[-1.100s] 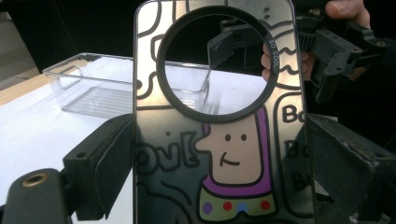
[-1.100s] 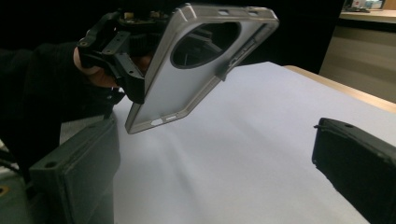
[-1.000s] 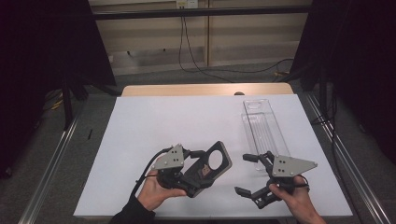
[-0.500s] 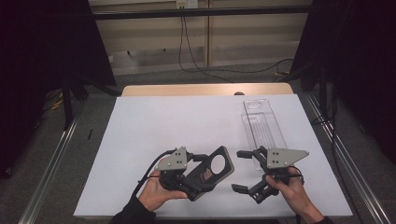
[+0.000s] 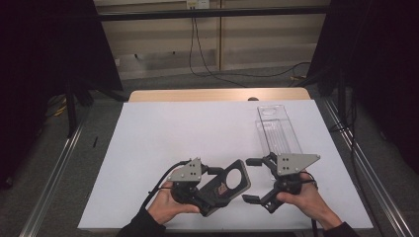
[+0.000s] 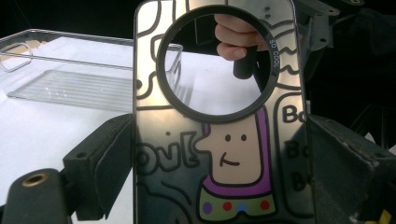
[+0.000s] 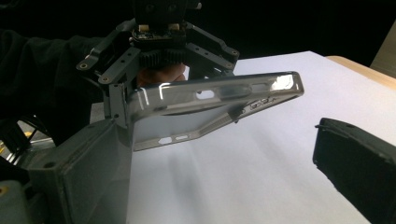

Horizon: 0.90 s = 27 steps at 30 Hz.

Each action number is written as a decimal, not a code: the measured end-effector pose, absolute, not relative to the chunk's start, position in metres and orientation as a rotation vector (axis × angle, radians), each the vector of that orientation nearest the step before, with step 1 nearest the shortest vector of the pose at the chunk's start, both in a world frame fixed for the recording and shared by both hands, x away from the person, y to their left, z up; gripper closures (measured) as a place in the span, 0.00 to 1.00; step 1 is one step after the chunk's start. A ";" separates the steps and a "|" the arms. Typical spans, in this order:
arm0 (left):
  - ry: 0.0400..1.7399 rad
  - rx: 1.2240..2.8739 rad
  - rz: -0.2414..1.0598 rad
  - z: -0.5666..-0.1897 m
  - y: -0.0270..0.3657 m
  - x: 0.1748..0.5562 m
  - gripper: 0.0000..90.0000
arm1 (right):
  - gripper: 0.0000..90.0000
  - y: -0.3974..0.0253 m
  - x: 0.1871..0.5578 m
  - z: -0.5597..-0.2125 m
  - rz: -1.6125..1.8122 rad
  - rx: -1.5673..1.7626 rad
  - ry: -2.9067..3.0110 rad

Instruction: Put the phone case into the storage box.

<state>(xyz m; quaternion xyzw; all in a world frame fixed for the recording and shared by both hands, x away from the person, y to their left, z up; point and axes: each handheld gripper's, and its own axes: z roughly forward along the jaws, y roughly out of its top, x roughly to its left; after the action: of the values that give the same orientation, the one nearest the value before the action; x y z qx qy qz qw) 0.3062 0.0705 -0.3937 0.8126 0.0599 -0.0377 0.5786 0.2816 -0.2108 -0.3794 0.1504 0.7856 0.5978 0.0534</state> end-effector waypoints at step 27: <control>0.113 1.929 -0.165 -0.398 0.065 0.310 0.13 | 0.04 -0.198 0.305 -0.374 1.813 0.275 2.605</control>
<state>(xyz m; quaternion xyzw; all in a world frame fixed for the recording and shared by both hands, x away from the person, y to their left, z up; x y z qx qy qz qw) 0.3097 0.0649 -0.3975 0.8203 0.0482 -0.0702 0.5656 0.3051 -0.1983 -0.3737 0.0864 0.8175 0.5689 -0.0222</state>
